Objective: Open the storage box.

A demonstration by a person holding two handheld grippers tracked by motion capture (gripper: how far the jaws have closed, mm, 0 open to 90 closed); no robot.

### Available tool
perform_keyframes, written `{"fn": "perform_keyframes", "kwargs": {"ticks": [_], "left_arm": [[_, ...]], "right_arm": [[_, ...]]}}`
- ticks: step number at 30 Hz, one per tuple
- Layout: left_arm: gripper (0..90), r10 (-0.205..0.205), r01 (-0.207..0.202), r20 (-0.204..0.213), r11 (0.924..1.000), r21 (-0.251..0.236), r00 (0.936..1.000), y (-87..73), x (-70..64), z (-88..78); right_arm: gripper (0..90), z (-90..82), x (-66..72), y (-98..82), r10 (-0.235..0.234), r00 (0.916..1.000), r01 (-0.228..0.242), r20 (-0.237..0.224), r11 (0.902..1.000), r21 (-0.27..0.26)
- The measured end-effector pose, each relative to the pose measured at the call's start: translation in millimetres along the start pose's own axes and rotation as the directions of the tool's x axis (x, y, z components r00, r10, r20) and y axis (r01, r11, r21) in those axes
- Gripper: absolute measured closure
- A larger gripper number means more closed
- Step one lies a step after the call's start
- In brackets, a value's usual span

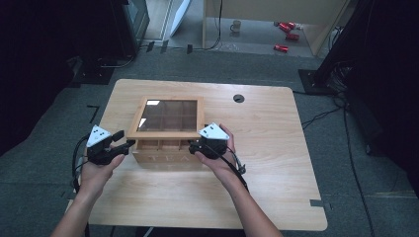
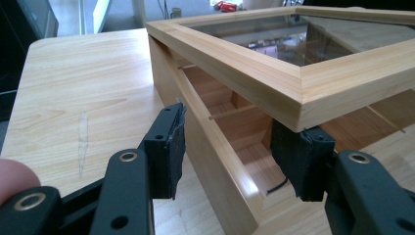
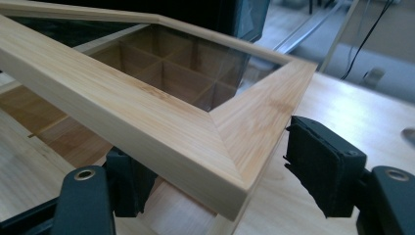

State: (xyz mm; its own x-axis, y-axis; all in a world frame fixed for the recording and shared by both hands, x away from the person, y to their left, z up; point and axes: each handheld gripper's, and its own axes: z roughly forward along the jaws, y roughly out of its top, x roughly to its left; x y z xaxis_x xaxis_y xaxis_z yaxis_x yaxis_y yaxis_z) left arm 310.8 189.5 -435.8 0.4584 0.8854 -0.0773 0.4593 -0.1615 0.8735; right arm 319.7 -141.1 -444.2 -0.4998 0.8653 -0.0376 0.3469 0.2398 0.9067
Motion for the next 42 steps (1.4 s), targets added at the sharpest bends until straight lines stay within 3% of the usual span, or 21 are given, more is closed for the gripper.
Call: {"fn": "perform_keyframes", "kwargs": {"ticks": [6,10,13,17,23,30,35,42], "left_arm": [[48.7,-0.013,0.013,0.003,0.9999,-0.005,0.9999,0.0,-0.2,0.3],[48.2,-0.041,0.041,0.026,0.9991,-0.006,0.9988,-1.2,1.2,-1.4],[47.4,-0.036,0.036,0.032,0.9993,0.007,0.9988,-5.7,0.9,-3.3],[46.6,-0.032,0.031,0.03,0.999,0.034,0.999,-19.7,2.6,-7.4],[44.2,-0.071,0.07,0.027,0.9959,0.057,0.9971,-41.0,11.3,-17.6],[40.4,-0.072,0.065,0.044,0.9883,0.138,0.9965,-71.7,13.0,-18.1],[39.7,-0.083,0.076,0.036,0.9837,0.163,0.9959,-86.0,15.3,-15.6],[39.4,-0.072,0.065,0.031,0.981,0.183,0.9969,-94.9,14.1,-14.0]], "right_arm": [[29.5,-0.7,-1.8,0.7,-0.026,0.9997,0.026,-0.005,0.9995,-0.019],[29.7,-0.6,-0.1,0.0,-0.047,0.9988,0.047,0.018,0.9981,-0.04],[29.9,-1.1,0.2,0.1,-0.062,0.9976,0.064,0.03,0.9955,-0.07],[30.2,-1.6,-1.4,4.0,-0.082,0.996,0.086,0.035,0.9899,-0.113],[30.3,-0.6,-4.2,13.0,-0.102,0.994,0.106,0.04,0.9859,-0.129],[32.6,2.2,-6.0,21.5,-0.152,0.9873,0.157,0.047,0.9775,-0.141],[35.1,1.8,-8.5,33.7,-0.145,0.9879,0.152,0.055,0.9763,-0.154],[39.7,5.2,-19.6,50.2,-0.124,0.9921,0.126,0.023,0.976,-0.178]]}}
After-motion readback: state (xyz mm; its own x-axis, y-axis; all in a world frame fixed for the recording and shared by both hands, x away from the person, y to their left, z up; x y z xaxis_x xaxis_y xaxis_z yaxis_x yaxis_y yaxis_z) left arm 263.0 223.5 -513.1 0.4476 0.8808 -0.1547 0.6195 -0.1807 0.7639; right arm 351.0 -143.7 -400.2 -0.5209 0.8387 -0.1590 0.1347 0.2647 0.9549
